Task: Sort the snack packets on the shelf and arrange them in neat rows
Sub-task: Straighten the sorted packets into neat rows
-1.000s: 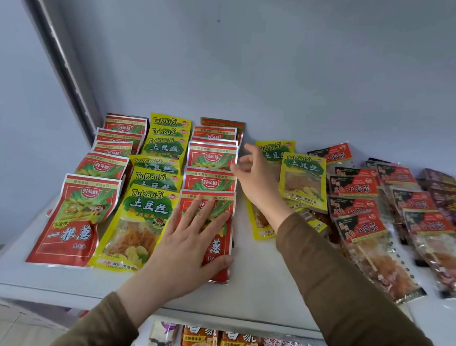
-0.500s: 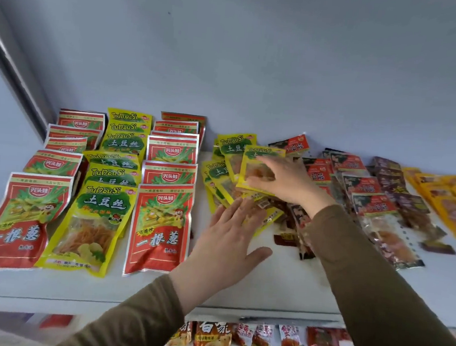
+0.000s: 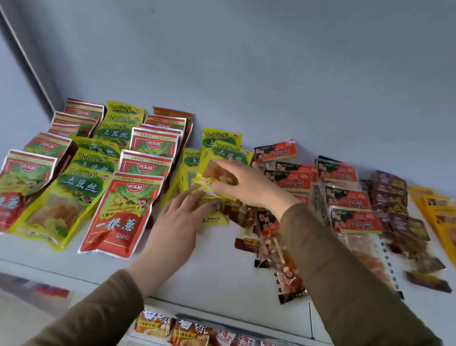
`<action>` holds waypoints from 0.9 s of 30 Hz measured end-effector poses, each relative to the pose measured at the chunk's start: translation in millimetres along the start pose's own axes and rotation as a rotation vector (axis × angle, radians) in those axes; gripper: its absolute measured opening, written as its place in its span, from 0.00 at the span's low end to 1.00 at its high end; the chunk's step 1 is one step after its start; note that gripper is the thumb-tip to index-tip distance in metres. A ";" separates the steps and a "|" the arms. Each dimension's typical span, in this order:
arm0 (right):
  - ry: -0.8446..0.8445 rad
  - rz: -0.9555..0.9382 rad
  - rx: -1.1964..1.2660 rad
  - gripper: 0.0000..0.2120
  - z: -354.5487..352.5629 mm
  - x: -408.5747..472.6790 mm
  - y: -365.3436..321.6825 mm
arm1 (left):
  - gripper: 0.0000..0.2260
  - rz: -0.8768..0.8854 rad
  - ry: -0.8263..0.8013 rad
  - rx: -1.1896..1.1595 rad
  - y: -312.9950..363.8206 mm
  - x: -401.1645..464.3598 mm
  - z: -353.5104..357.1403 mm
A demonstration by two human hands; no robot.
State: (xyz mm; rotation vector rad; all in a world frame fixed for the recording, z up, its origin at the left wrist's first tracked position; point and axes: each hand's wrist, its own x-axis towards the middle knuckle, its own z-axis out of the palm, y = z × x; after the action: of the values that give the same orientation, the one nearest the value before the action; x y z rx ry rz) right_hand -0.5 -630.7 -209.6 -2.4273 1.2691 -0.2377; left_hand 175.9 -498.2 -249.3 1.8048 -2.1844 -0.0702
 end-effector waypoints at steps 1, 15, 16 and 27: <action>0.055 0.031 0.072 0.34 -0.4 5.9 -0.8 | 0.28 -0.018 0.020 -0.011 -0.2 -1.2 -1.3; 0.319 0.471 0.534 0.42 7.3 84.4 -7.8 | 0.33 -0.235 -0.048 -0.177 -6.8 9.1 21.5; 0.334 0.481 0.556 0.43 7.6 86.5 -8.7 | 0.33 -0.229 -0.045 -0.163 -8.6 10.2 21.7; 0.465 0.540 1.125 0.45 -10.4 87.0 -1.7 | 0.52 -0.302 0.161 -0.565 -13.7 34.4 19.8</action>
State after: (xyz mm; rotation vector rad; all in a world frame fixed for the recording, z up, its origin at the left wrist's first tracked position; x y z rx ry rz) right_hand 47.5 -703.7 -202.0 -1.0690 1.3629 -1.0529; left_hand 178.2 -537.4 -264.4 1.7080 -1.5564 -0.5307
